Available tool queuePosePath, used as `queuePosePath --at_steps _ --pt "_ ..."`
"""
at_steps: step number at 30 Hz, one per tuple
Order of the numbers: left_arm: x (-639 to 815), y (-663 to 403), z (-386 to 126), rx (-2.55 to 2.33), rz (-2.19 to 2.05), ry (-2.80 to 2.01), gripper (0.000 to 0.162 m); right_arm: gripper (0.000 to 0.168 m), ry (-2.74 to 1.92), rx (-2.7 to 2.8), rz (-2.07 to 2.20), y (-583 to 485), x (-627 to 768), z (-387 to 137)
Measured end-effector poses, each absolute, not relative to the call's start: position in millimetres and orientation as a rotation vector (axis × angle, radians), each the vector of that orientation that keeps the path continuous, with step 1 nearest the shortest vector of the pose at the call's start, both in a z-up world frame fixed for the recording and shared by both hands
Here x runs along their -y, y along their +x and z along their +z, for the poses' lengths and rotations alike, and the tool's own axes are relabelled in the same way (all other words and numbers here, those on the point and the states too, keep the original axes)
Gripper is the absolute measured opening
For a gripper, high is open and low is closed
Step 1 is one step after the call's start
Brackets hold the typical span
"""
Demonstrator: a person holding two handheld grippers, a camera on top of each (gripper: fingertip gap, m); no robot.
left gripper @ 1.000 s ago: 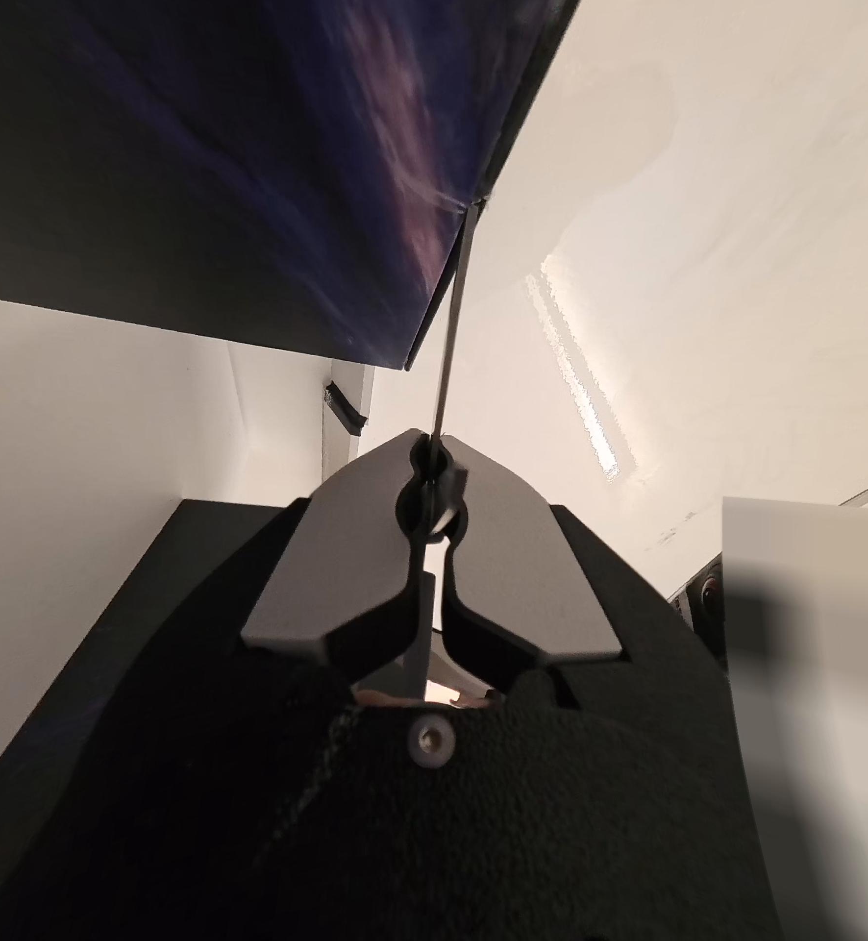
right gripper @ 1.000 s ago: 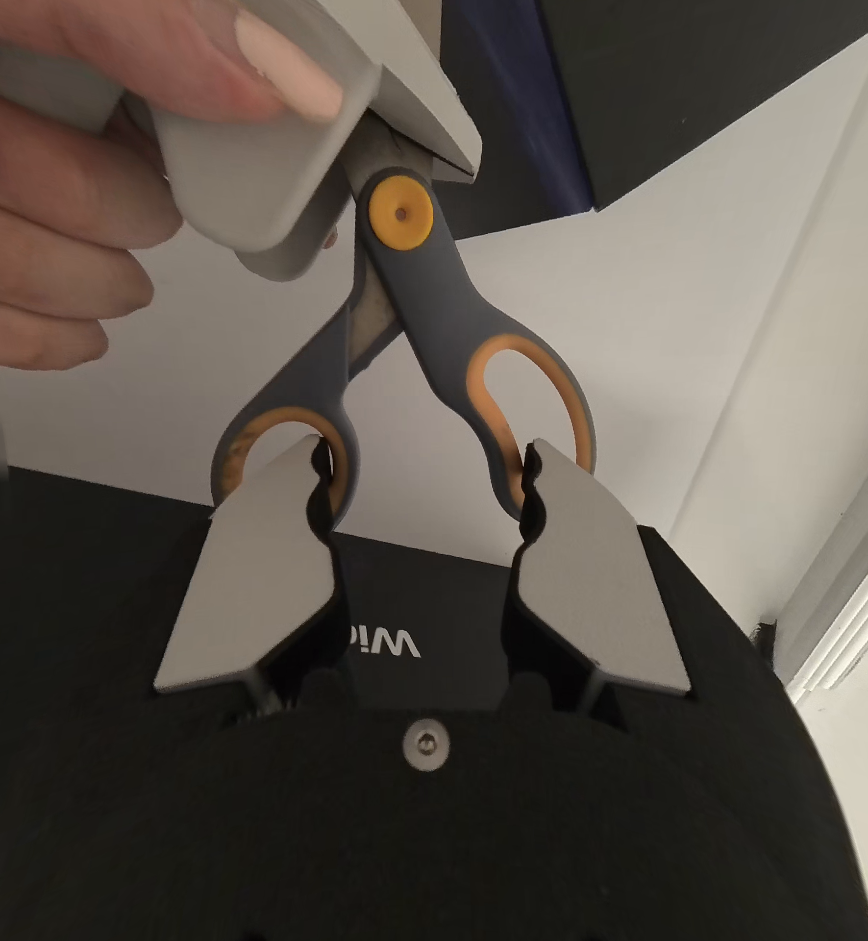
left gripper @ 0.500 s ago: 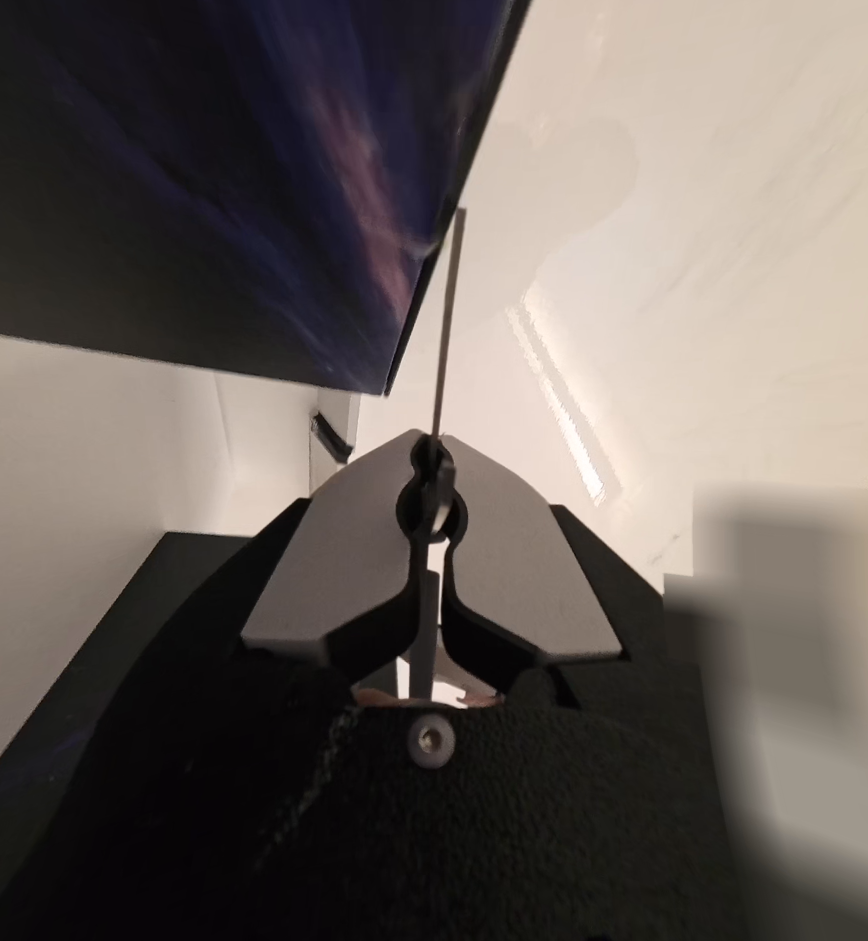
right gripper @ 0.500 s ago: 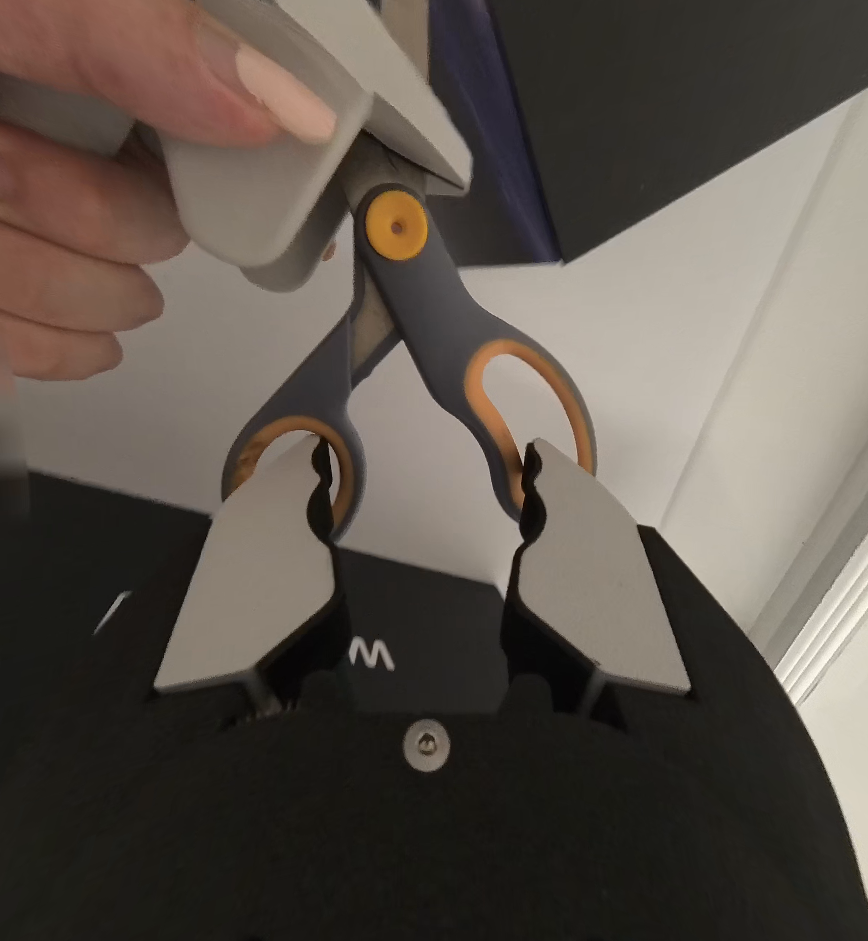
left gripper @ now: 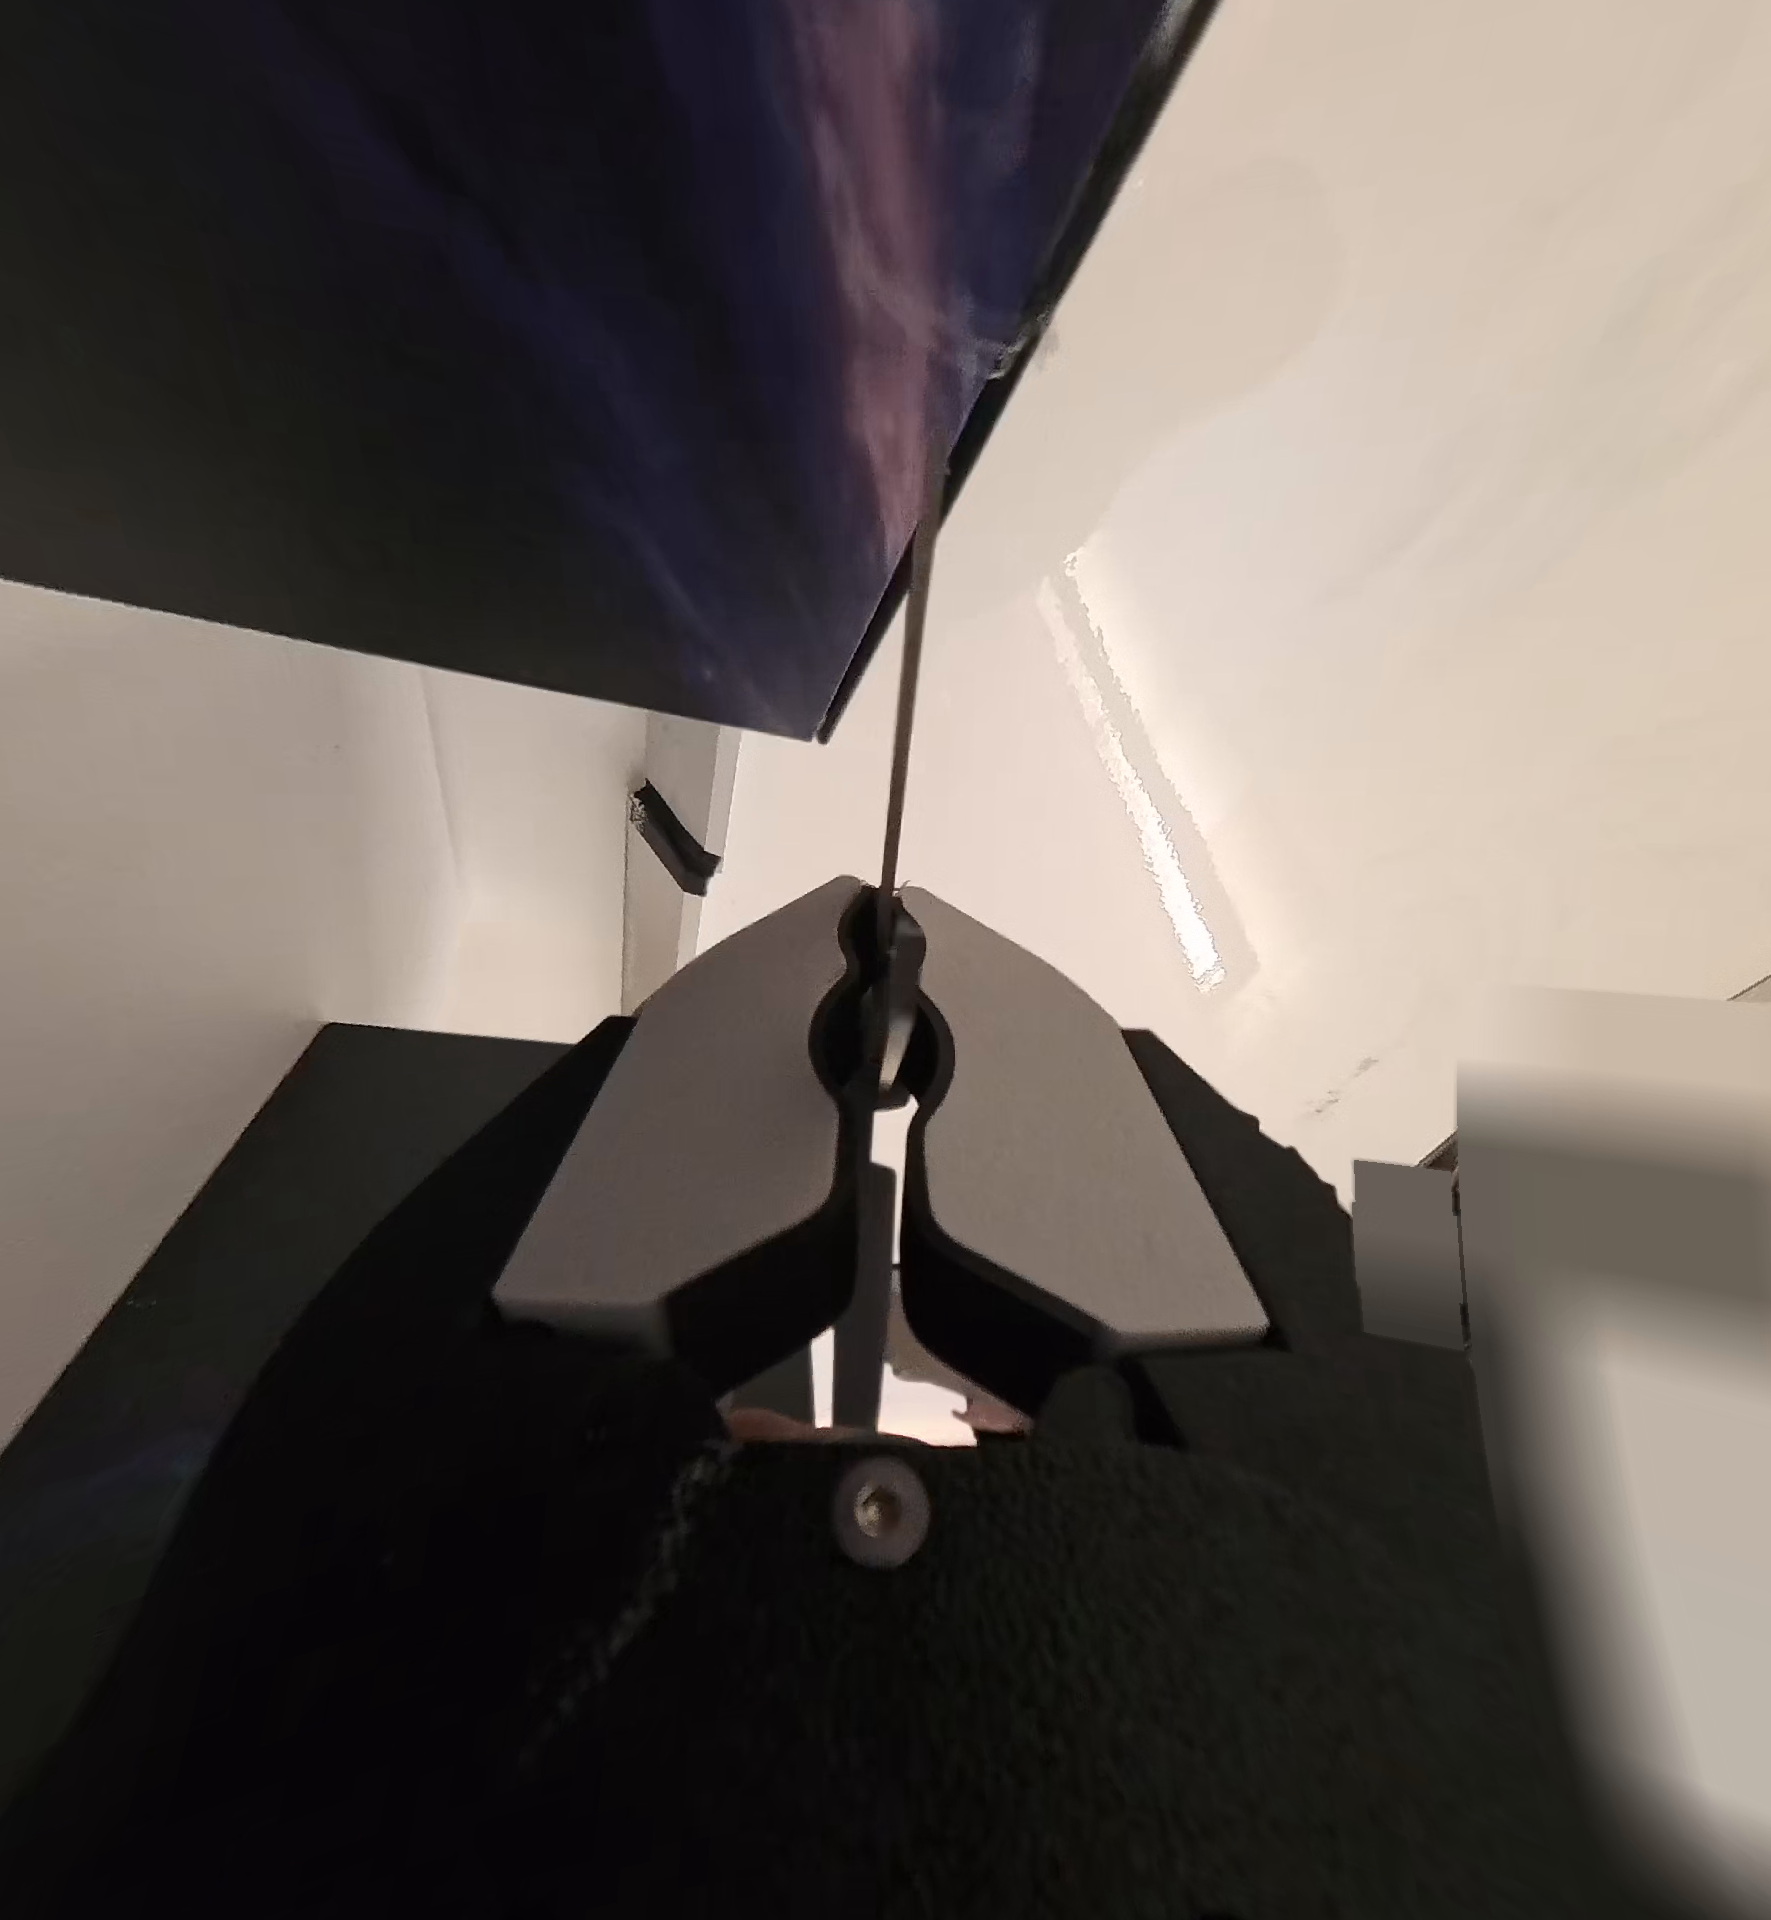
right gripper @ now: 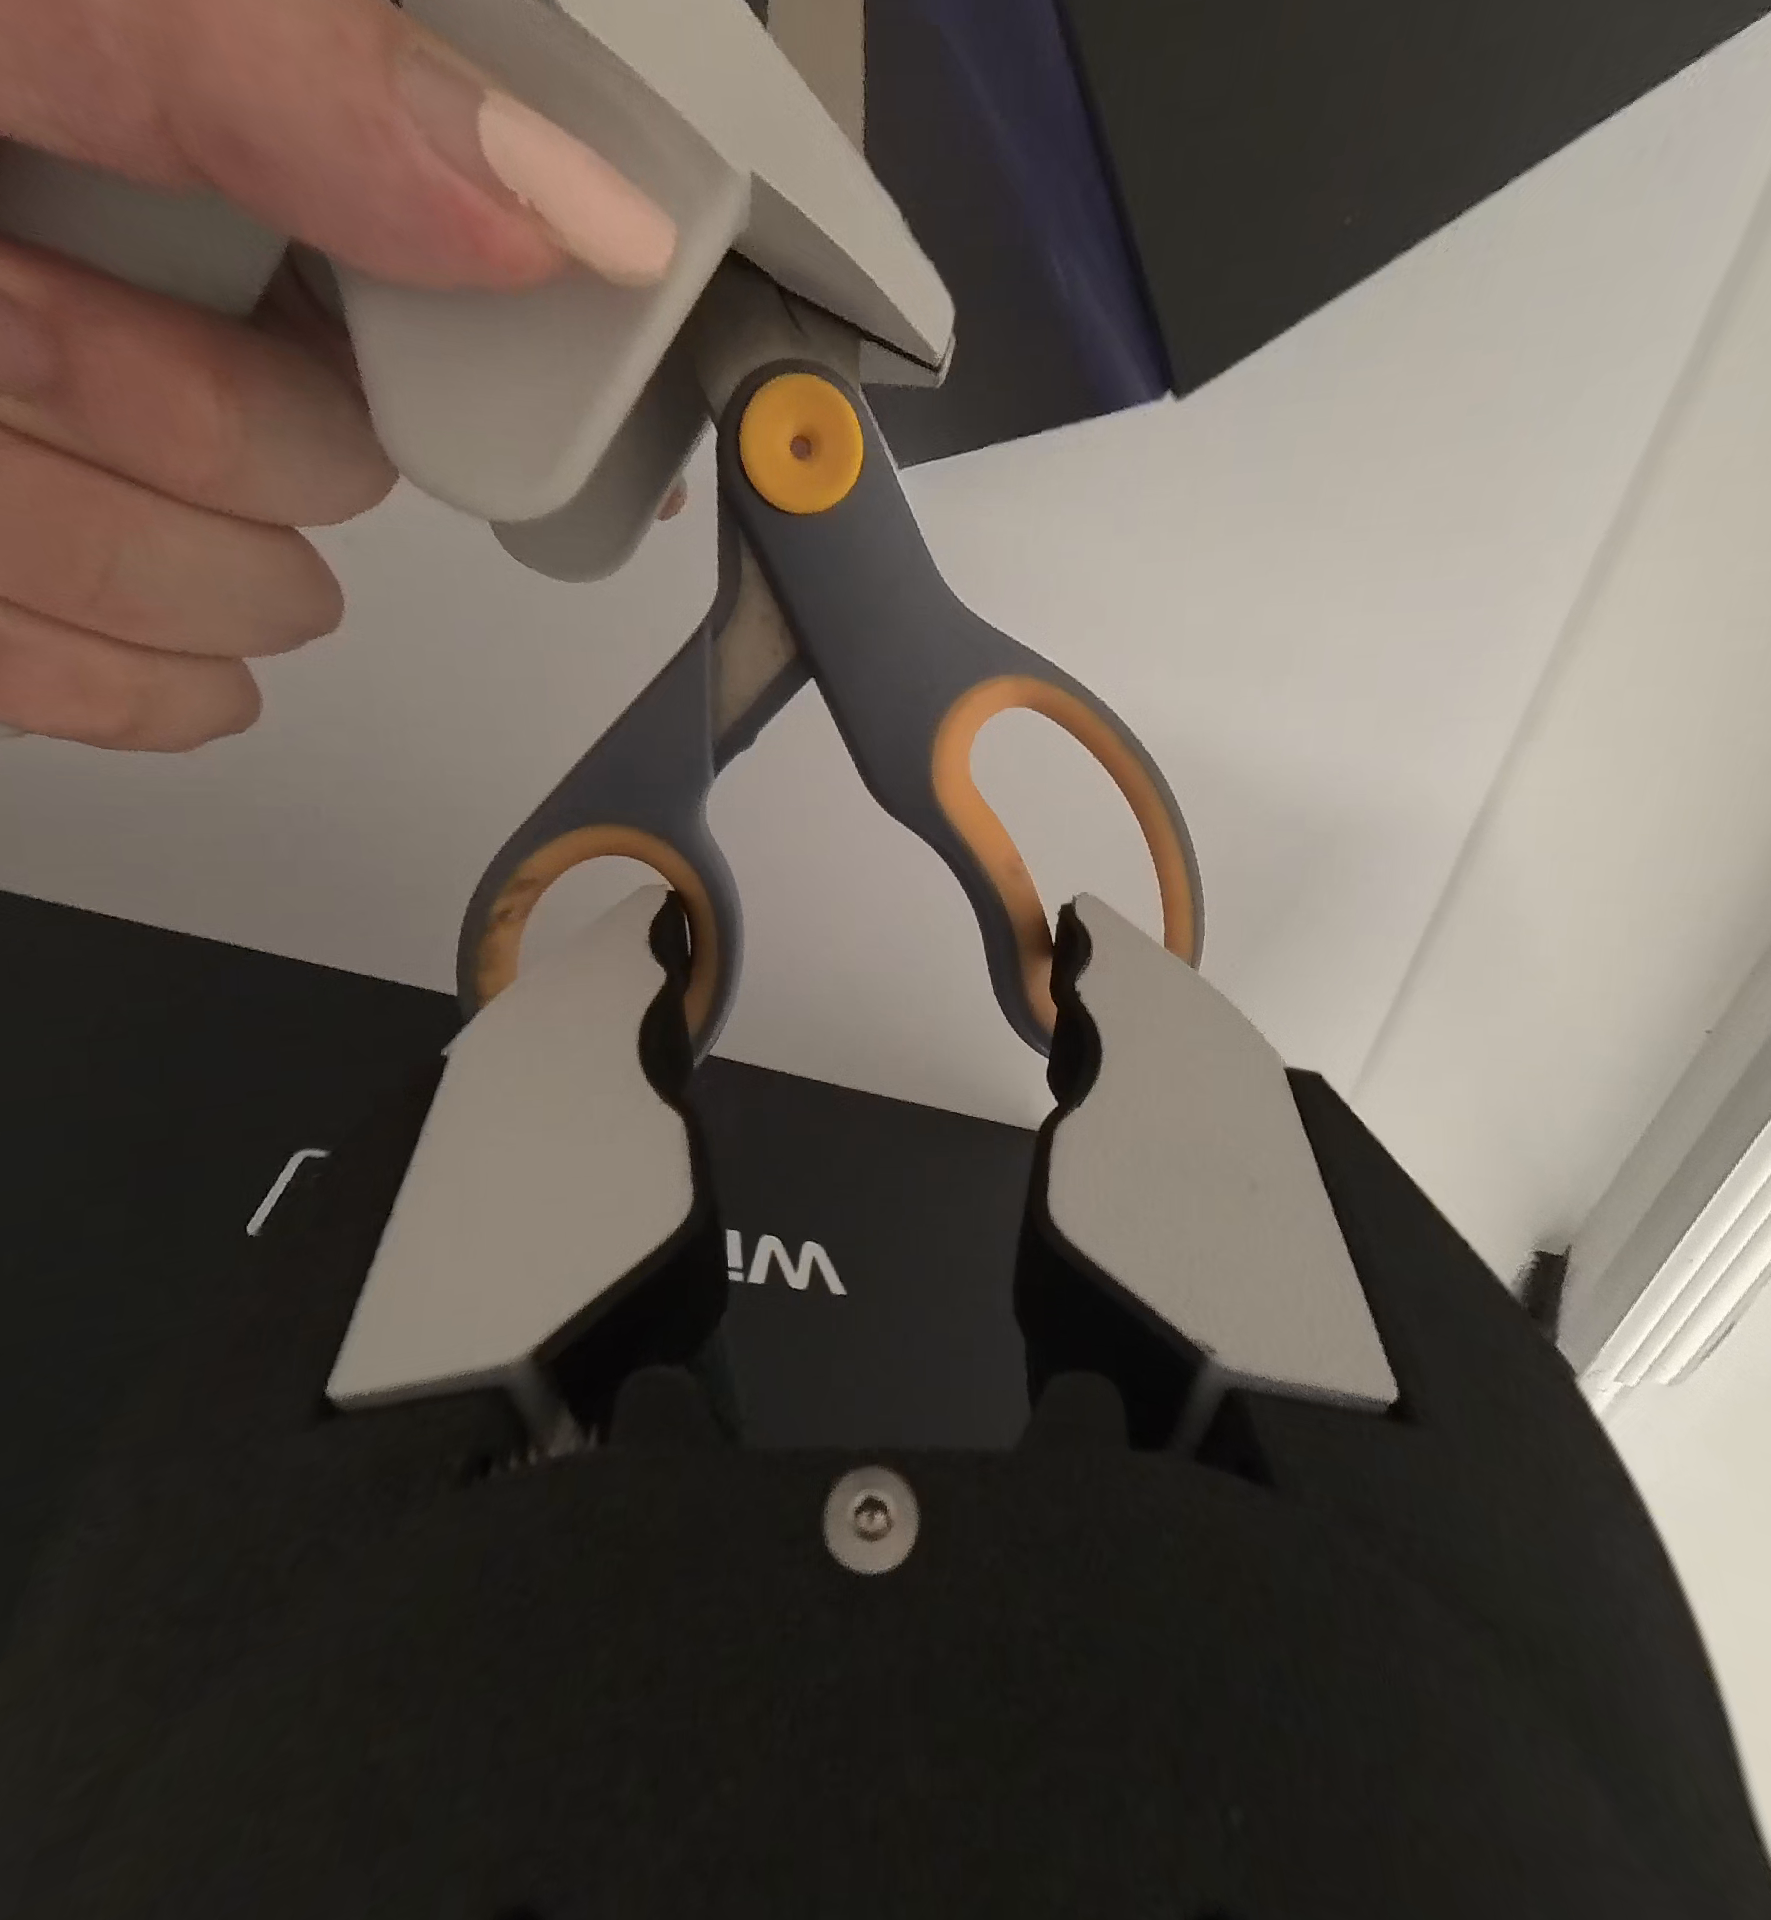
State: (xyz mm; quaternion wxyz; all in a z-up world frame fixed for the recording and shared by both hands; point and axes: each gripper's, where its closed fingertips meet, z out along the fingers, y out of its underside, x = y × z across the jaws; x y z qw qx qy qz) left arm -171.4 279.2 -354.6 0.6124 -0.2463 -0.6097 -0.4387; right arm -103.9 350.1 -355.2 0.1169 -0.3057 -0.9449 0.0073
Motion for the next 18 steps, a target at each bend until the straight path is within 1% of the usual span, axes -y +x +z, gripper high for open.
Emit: queuePosePath --at_steps 18 --pt "-273 -174 -353 1.406 -0.981 -0.583 0.000 0.066 -0.873 2.801 0.053 -109 -335 -357"
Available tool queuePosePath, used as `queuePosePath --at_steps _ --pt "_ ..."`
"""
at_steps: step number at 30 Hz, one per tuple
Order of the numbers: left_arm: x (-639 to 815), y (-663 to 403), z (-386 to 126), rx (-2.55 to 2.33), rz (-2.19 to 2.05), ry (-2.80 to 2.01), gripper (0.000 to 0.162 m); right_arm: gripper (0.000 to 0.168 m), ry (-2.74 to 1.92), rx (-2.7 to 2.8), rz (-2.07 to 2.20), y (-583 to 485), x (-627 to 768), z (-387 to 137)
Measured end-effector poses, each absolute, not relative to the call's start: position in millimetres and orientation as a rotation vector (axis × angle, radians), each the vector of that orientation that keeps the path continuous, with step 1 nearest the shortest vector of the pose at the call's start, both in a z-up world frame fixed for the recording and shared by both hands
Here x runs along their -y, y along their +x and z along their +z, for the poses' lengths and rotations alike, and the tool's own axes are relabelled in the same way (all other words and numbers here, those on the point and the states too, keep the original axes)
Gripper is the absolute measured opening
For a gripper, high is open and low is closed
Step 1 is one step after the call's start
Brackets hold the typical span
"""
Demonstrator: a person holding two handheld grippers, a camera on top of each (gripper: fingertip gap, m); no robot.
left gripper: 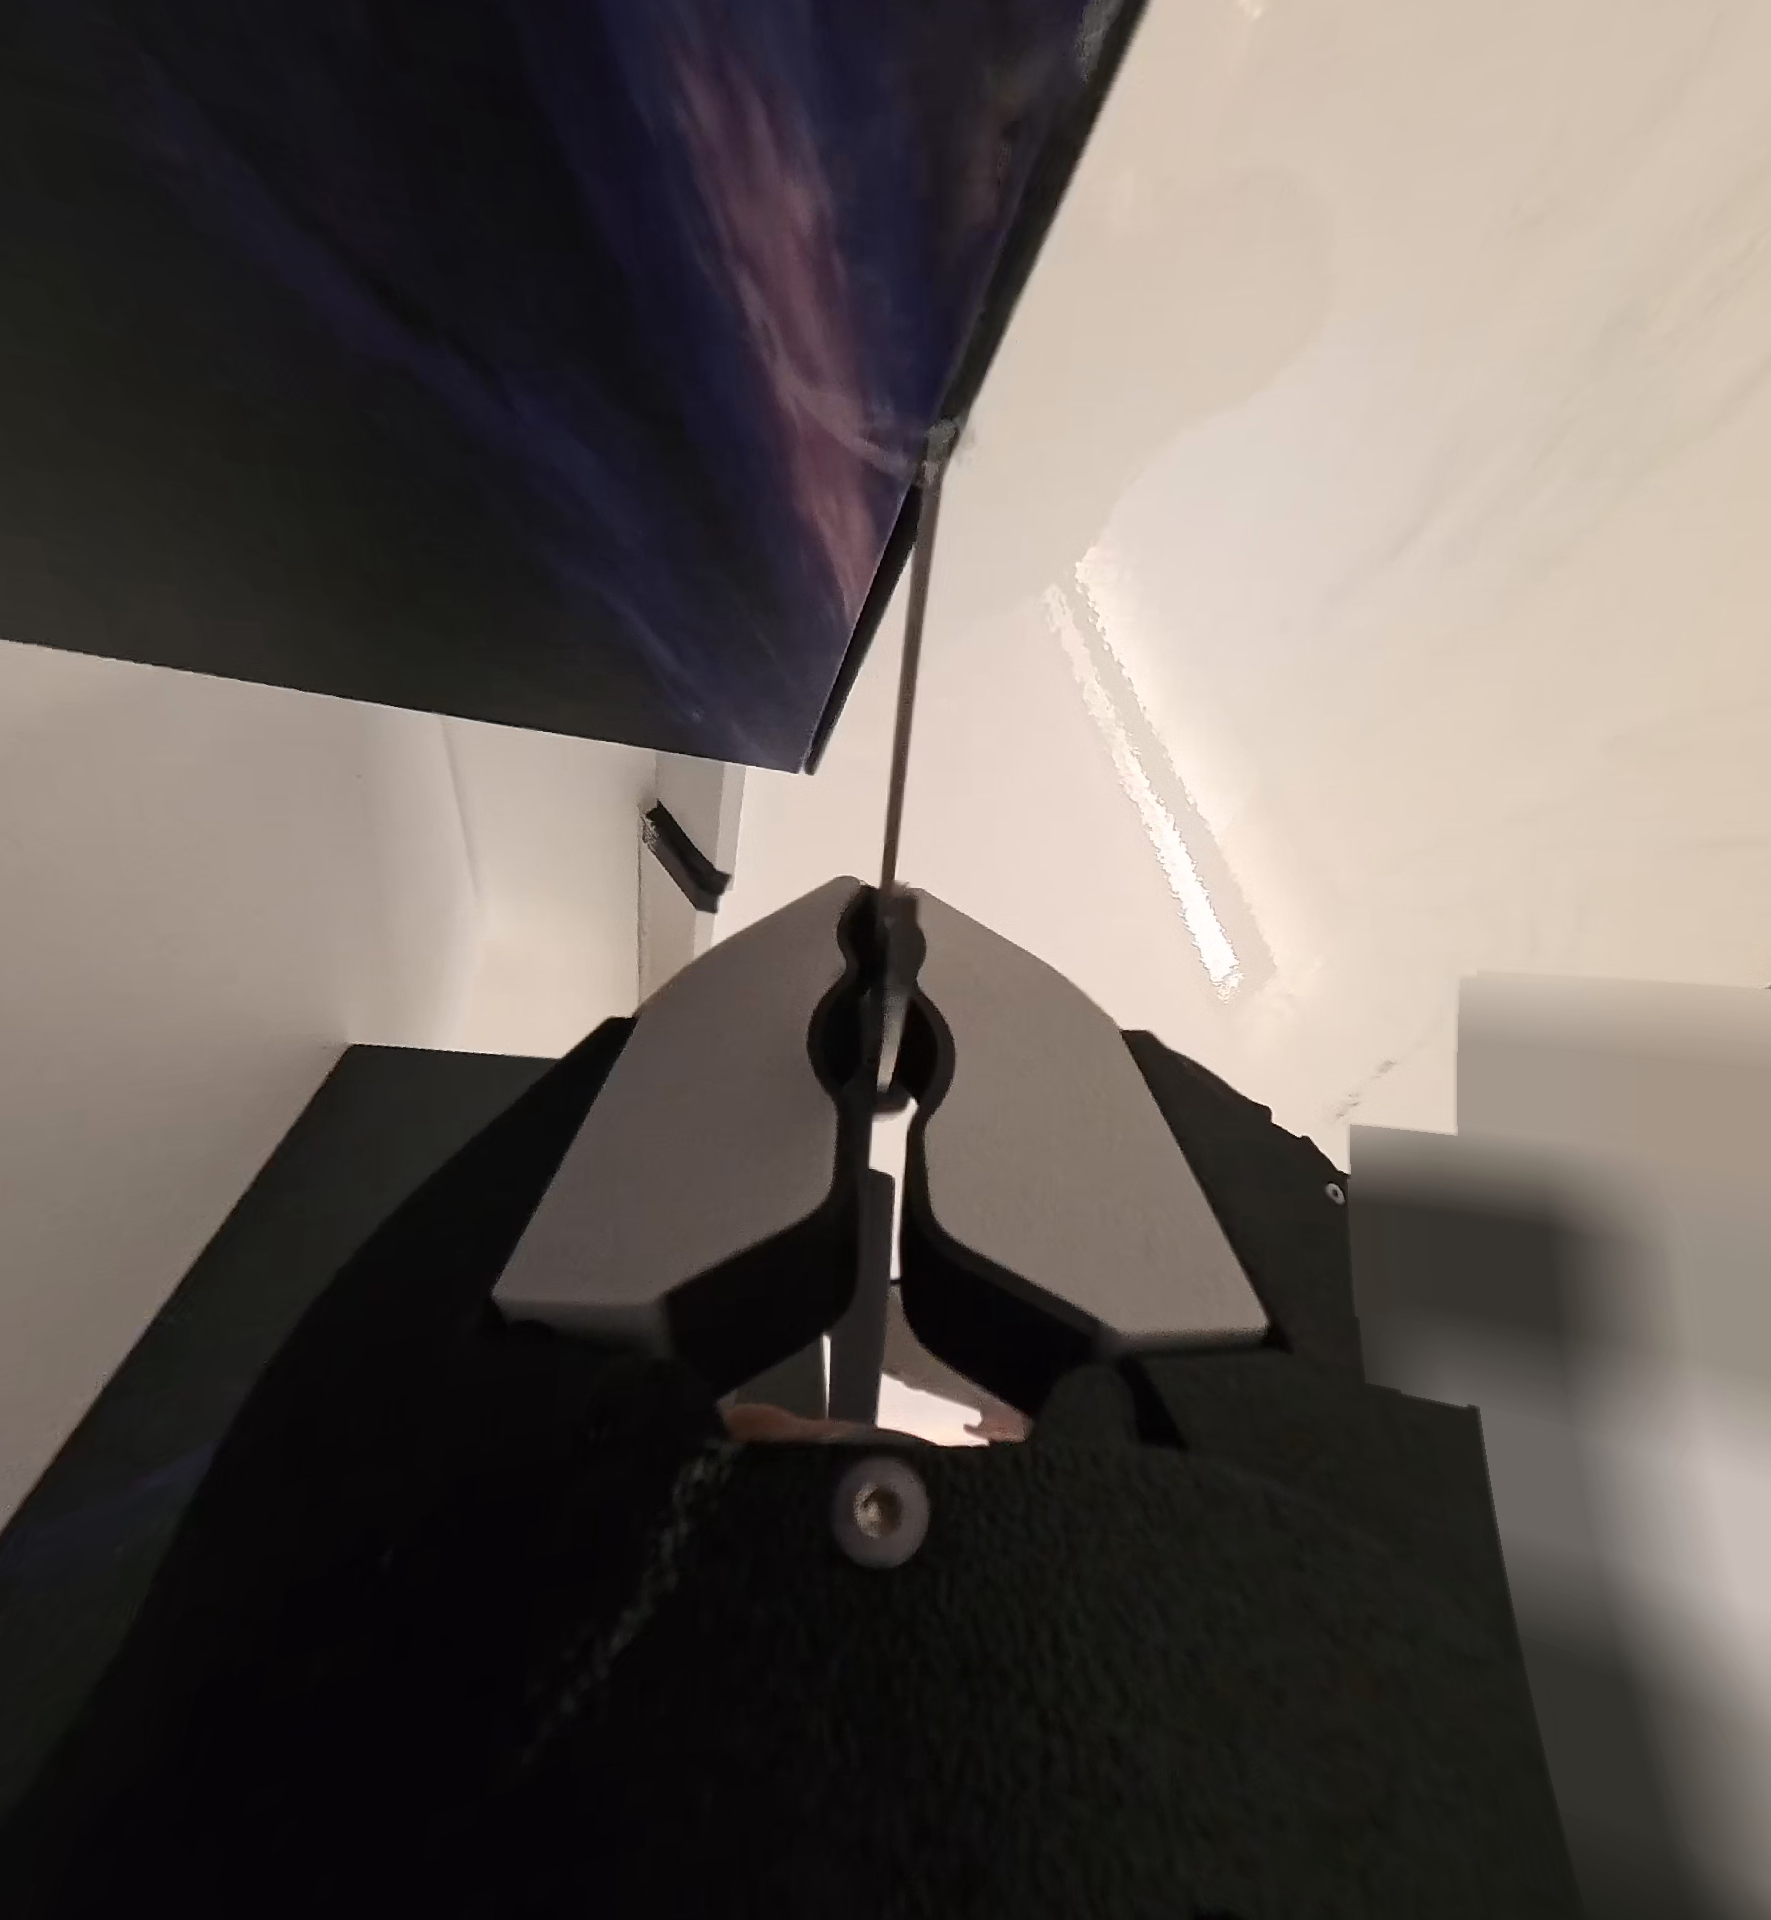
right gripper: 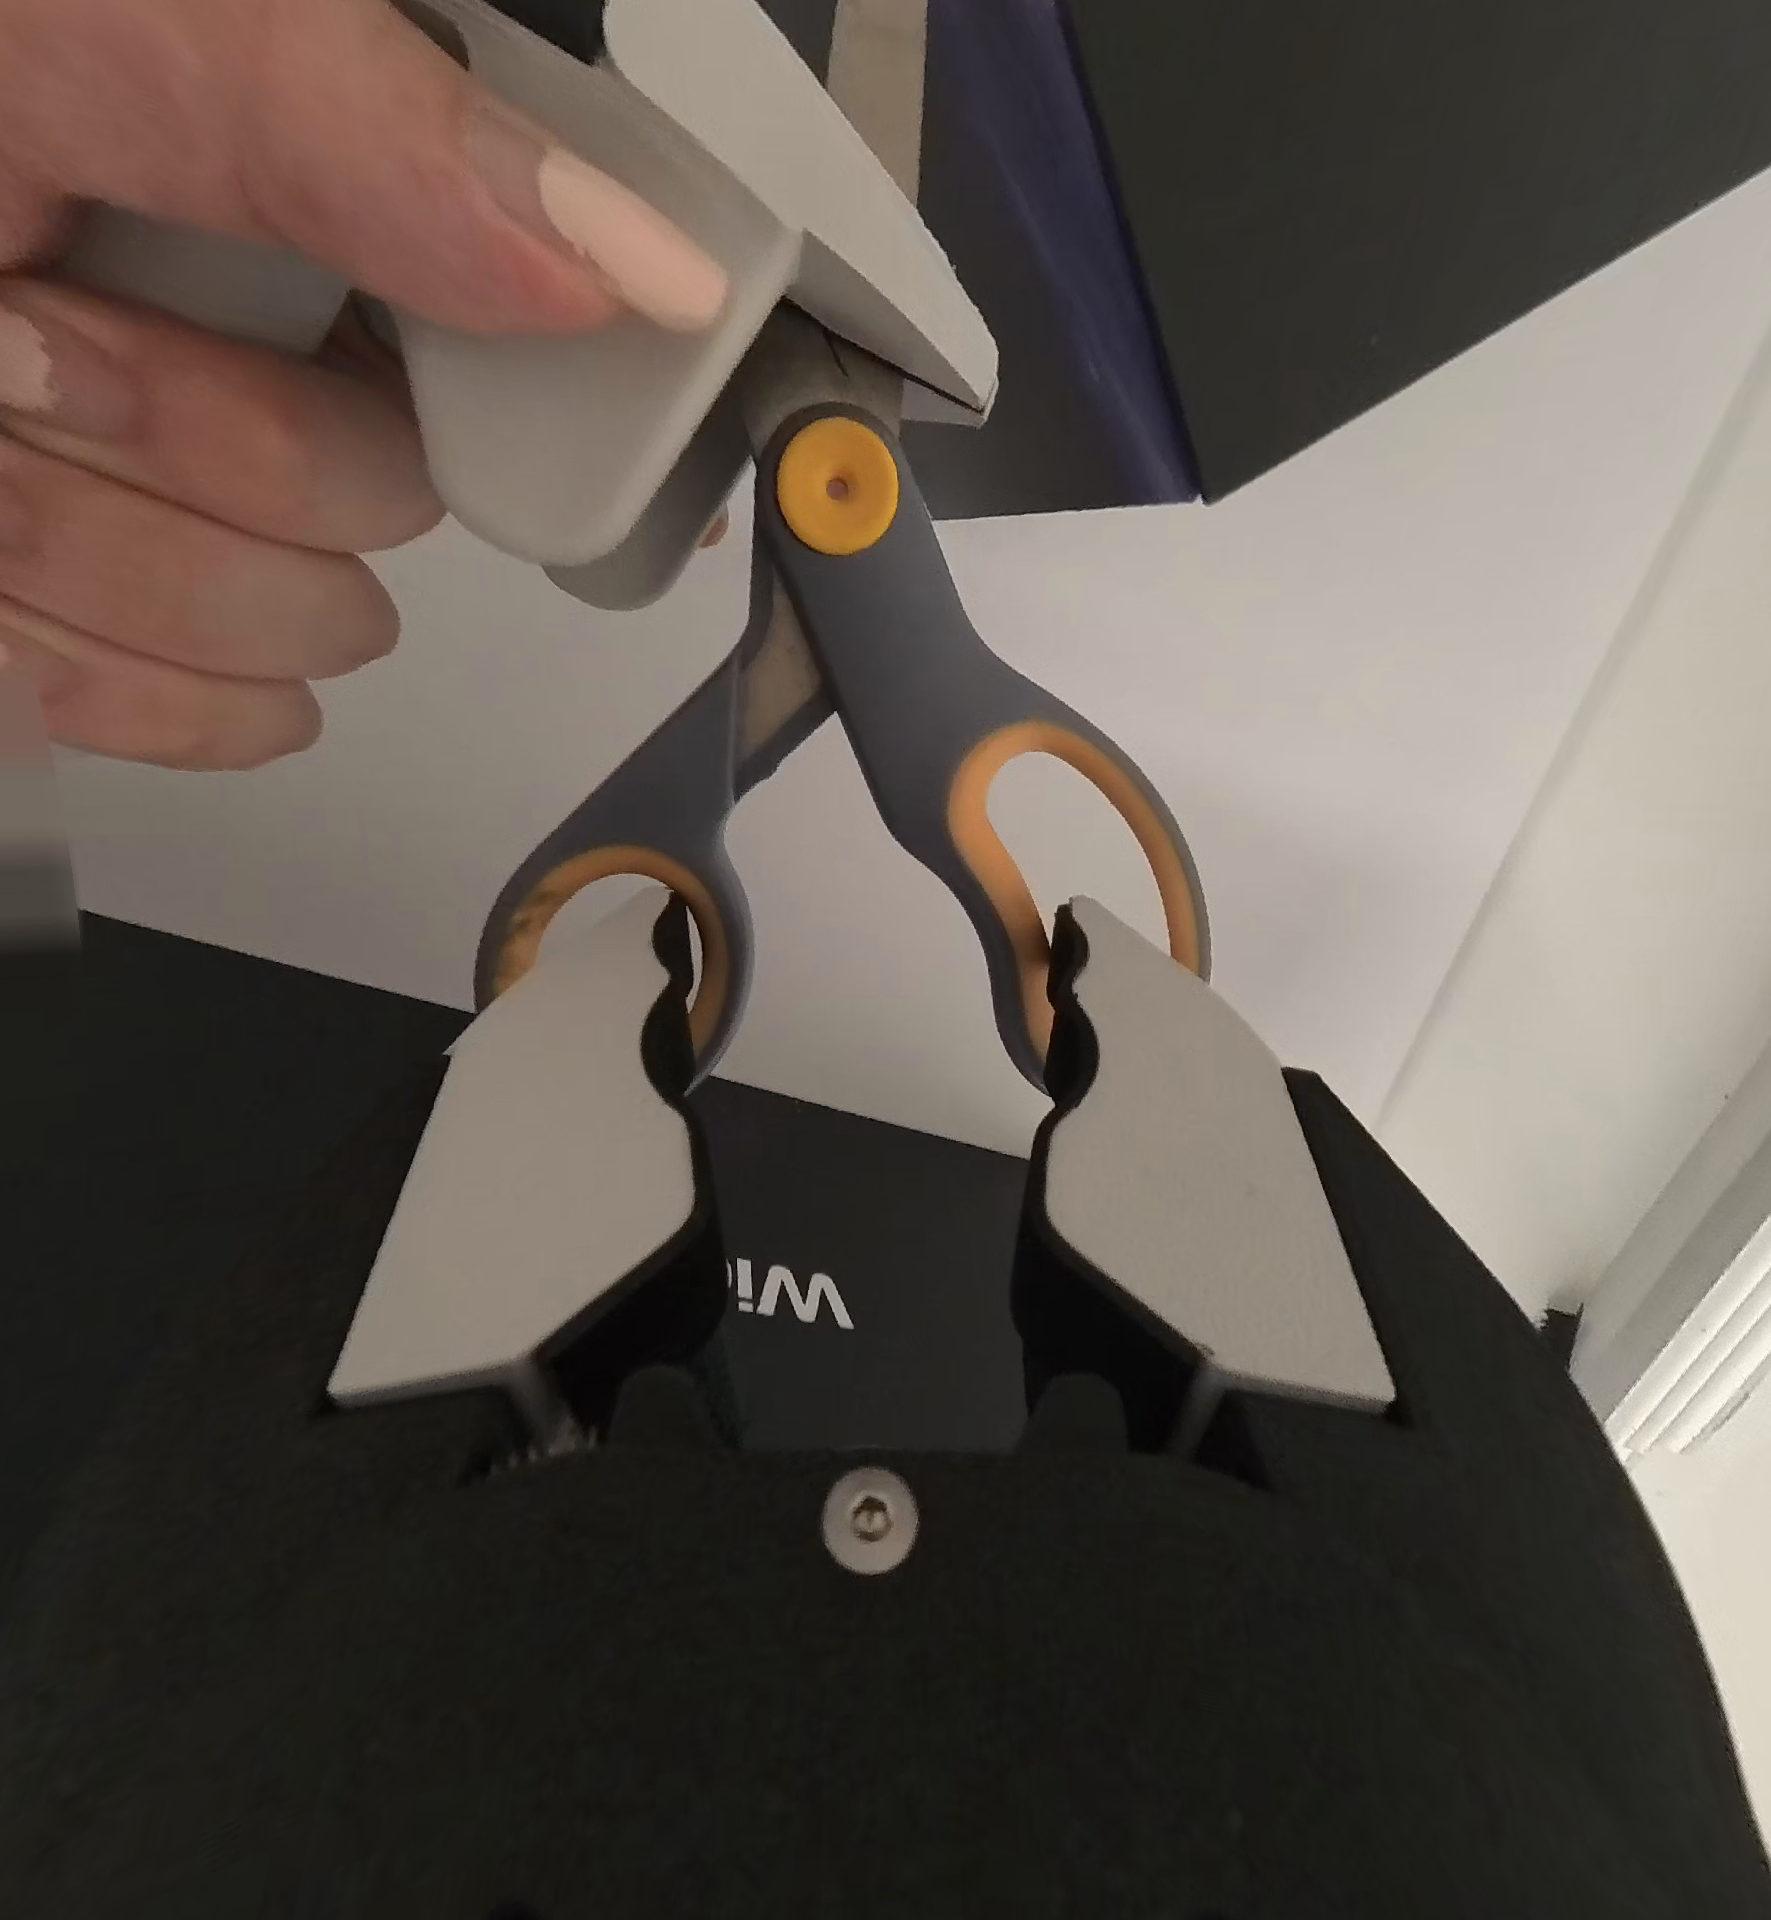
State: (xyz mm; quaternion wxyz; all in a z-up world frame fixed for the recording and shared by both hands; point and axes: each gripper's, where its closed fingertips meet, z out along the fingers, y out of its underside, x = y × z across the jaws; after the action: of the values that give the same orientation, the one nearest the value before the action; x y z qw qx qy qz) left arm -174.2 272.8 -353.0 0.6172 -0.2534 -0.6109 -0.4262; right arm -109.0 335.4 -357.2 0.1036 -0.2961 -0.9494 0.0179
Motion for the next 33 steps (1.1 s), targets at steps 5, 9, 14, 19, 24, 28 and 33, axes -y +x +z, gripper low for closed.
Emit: queuePosePath --at_steps 5,9,14,19,24,28,33 --pt "-273 -174 -355 1.409 -0.971 -0.593 0.000 0.066 -0.869 2.813 0.052 -109 -334 -362" --pt "-272 -174 -356 1.406 -0.966 -0.606 0.000 0.066 -0.869 2.818 0.060 -110 -333 -364" --pt "-271 -173 -356 1.406 -0.959 -0.610 0.000 0.066 -0.869 2.830 0.074 -108 -330 -364" --pt "-270 -172 -358 1.403 -0.959 -0.632 0.000 0.066 -0.876 2.843 0.087 -107 -329 -368" --pt "-268 -170 -360 1.402 -0.953 -0.638 0.000 0.064 -0.851 2.865 0.083 -105 -324 -372" --pt "-252 -178 -357 1.405 -0.898 -0.615 0.000 0.063 -0.829 2.815 0.168 -115 -311 -363" --pt "-254 -175 -357 1.396 -0.935 -0.625 0.000 0.061 -0.844 2.848 0.124 -111 -312 -367"
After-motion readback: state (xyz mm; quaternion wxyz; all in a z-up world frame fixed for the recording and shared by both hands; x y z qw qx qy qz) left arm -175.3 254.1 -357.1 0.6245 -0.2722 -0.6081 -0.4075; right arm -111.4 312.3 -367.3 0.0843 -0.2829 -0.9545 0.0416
